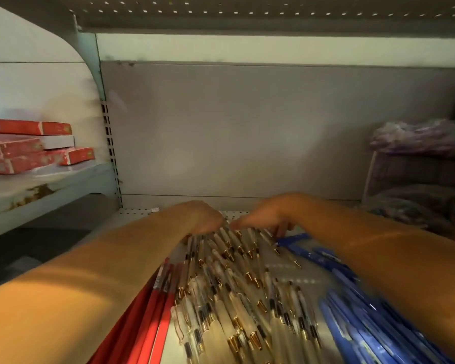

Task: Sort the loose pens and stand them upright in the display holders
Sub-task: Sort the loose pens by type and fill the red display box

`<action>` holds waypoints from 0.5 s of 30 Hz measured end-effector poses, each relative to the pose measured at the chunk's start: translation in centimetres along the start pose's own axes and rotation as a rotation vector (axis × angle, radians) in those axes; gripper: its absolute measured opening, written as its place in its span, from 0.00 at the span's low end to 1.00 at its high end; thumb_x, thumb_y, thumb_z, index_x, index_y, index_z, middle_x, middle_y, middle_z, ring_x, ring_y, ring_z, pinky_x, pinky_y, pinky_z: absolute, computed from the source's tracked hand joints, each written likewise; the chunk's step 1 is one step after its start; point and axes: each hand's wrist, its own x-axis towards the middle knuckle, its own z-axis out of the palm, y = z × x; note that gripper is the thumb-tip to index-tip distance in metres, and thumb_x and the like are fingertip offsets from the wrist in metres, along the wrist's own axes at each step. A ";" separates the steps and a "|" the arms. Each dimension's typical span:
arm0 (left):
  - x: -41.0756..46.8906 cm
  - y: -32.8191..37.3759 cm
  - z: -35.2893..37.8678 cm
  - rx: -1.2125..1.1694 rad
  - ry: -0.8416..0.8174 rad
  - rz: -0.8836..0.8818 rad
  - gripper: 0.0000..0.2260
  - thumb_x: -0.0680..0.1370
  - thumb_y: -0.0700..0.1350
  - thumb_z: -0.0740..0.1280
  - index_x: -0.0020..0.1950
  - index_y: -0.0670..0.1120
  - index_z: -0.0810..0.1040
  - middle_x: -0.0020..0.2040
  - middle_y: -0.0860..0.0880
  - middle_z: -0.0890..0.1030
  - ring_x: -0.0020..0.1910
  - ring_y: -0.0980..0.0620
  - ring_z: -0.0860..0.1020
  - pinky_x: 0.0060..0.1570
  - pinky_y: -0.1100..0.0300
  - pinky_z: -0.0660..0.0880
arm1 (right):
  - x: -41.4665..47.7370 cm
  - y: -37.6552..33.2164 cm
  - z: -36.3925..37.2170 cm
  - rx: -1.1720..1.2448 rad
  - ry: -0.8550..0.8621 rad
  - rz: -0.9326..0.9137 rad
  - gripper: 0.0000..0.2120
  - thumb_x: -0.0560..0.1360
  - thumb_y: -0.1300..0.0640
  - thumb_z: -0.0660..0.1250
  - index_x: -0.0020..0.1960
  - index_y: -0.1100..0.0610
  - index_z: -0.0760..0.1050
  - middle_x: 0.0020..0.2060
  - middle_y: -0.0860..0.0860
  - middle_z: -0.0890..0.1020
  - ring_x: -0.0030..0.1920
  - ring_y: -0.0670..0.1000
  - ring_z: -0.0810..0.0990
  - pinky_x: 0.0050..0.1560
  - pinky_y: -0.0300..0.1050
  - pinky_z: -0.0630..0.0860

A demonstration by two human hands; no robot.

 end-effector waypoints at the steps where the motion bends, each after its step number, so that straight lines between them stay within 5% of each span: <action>1: -0.2 0.1 -0.3 -0.050 -0.003 -0.023 0.20 0.84 0.52 0.56 0.72 0.42 0.70 0.63 0.43 0.76 0.54 0.47 0.79 0.49 0.58 0.74 | 0.1 -0.6 0.0 -0.005 -0.016 0.000 0.42 0.74 0.28 0.57 0.77 0.55 0.60 0.72 0.61 0.70 0.62 0.59 0.76 0.43 0.42 0.72; 3: -0.2 -0.1 -0.5 -0.117 0.007 -0.054 0.20 0.84 0.50 0.56 0.72 0.41 0.69 0.54 0.44 0.77 0.43 0.50 0.78 0.41 0.59 0.75 | -0.1 -1.6 0.3 -0.035 -0.019 0.007 0.43 0.73 0.28 0.60 0.78 0.55 0.58 0.73 0.60 0.68 0.65 0.60 0.75 0.48 0.45 0.71; 6: 0.4 -1.0 -0.4 -0.177 0.016 -0.090 0.16 0.82 0.46 0.61 0.67 0.41 0.72 0.59 0.41 0.78 0.52 0.45 0.81 0.54 0.54 0.80 | -0.4 -2.7 0.0 -0.062 -0.077 -0.041 0.35 0.79 0.35 0.58 0.76 0.57 0.61 0.68 0.57 0.72 0.69 0.58 0.71 0.52 0.45 0.70; 8: 0.9 -1.5 -0.3 -0.275 -0.020 -0.116 0.11 0.79 0.45 0.67 0.58 0.41 0.76 0.54 0.40 0.80 0.51 0.44 0.83 0.53 0.50 0.81 | -0.4 -3.3 -0.3 -0.070 -0.086 -0.041 0.31 0.79 0.38 0.60 0.74 0.58 0.65 0.60 0.57 0.76 0.65 0.58 0.74 0.54 0.44 0.73; 11: 1.3 -2.0 -0.3 -0.343 -0.078 -0.137 0.07 0.76 0.43 0.71 0.48 0.43 0.74 0.48 0.43 0.80 0.46 0.46 0.82 0.52 0.52 0.81 | -0.1 -3.6 -0.3 0.004 -0.059 0.071 0.42 0.69 0.35 0.71 0.74 0.55 0.63 0.54 0.59 0.76 0.52 0.57 0.80 0.43 0.49 0.81; 15: 2.0 -2.8 -0.5 -0.388 -0.121 -0.171 0.07 0.76 0.38 0.69 0.54 0.40 0.78 0.50 0.42 0.81 0.43 0.48 0.81 0.51 0.54 0.81 | 0.1 -4.4 -0.3 0.055 -0.103 0.042 0.40 0.68 0.34 0.72 0.72 0.53 0.65 0.50 0.58 0.76 0.46 0.54 0.80 0.34 0.46 0.81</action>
